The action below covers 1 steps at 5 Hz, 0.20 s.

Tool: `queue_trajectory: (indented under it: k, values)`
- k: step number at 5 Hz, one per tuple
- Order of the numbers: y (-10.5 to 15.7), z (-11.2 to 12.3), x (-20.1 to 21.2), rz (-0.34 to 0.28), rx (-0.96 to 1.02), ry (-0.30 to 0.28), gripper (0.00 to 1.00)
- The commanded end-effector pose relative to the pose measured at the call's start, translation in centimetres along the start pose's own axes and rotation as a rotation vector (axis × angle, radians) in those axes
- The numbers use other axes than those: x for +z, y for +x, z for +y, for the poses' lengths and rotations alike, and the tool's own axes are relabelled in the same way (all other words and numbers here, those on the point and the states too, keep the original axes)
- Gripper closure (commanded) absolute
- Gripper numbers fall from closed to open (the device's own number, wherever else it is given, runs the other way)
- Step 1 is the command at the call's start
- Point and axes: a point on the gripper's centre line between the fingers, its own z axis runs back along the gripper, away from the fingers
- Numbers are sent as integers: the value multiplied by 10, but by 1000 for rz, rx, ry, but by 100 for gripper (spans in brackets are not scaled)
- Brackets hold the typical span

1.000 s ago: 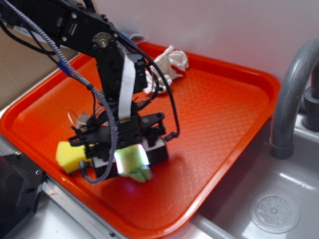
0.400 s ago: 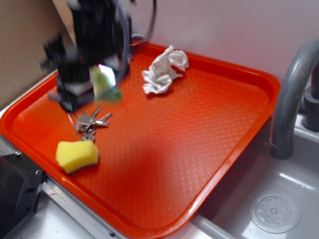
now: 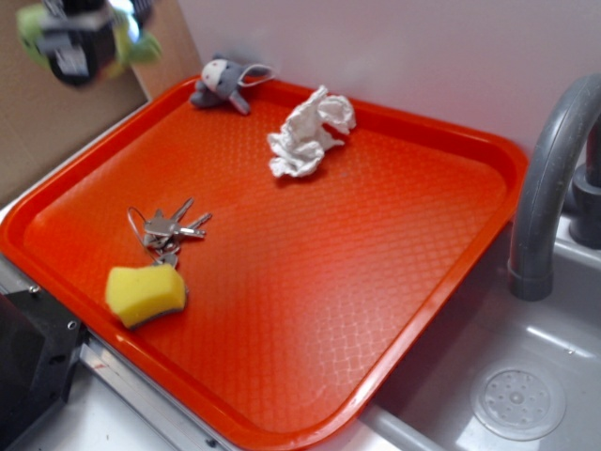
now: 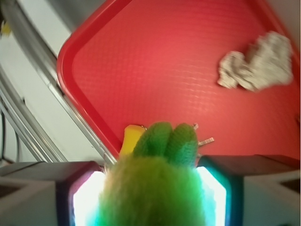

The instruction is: Grab the green animal.

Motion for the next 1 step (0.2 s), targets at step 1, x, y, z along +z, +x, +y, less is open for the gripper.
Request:
queue_trajectory:
  k: [1]
  values:
    - [-21, -25, 66, -156, 98, 136, 100]
